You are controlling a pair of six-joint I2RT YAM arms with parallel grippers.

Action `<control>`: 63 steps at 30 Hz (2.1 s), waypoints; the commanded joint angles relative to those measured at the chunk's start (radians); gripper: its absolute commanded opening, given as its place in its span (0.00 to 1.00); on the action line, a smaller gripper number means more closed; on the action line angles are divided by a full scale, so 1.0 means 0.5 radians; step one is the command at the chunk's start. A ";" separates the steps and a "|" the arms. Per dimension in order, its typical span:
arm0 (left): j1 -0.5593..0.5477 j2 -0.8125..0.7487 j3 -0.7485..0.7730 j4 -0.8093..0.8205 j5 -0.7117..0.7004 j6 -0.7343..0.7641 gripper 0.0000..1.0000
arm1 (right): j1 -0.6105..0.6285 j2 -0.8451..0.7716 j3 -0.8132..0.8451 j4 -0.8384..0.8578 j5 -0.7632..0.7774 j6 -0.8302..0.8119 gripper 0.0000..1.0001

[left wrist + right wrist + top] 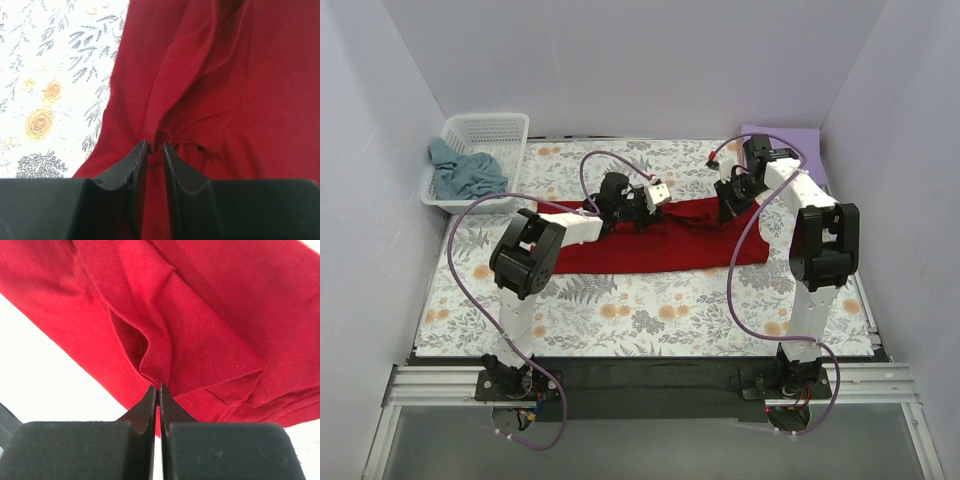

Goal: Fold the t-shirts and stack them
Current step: Fold the tshirt

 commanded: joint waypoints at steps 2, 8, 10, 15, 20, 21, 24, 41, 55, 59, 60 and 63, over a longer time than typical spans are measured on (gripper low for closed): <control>0.008 -0.218 -0.084 -0.049 0.094 0.315 0.16 | -0.013 -0.148 -0.101 -0.041 0.041 -0.116 0.01; -0.010 -0.289 -0.216 -0.141 0.113 0.567 0.16 | -0.013 -0.188 -0.233 -0.037 0.149 -0.220 0.01; -0.035 -0.286 -0.222 -0.227 0.049 0.672 0.22 | -0.013 -0.166 -0.243 -0.047 0.155 -0.229 0.21; -0.008 -0.387 -0.231 -0.371 -0.059 0.590 0.29 | -0.034 -0.215 -0.221 -0.151 0.054 -0.297 0.71; 0.216 -0.528 -0.069 -0.680 -0.047 0.028 0.31 | -0.111 -0.234 -0.013 -0.194 -0.084 -0.168 0.72; 0.253 -0.513 0.068 -0.879 -0.077 -0.051 0.31 | -0.111 -0.206 0.021 -0.194 -0.093 -0.098 0.70; 0.391 -0.390 0.274 -1.311 -0.228 -0.162 0.27 | -0.105 -0.035 0.180 -0.139 -0.109 0.025 0.59; 0.821 -0.117 0.260 -1.715 -0.783 0.101 0.17 | -0.065 0.101 -0.245 0.211 0.682 0.157 0.50; 1.124 -0.868 -0.850 -1.813 -0.888 0.365 0.13 | 0.282 0.189 -0.053 0.236 0.842 0.145 0.49; 1.213 -1.080 -0.894 -1.924 -0.781 0.240 0.15 | 0.380 0.560 0.449 0.217 0.989 0.136 0.49; 1.229 -1.187 -0.879 -1.948 -0.707 0.200 0.16 | 0.383 0.728 0.569 0.208 1.017 0.118 0.48; 1.250 -1.438 -0.818 -1.869 -0.661 0.071 0.21 | 0.423 0.977 1.011 0.247 1.182 0.005 0.45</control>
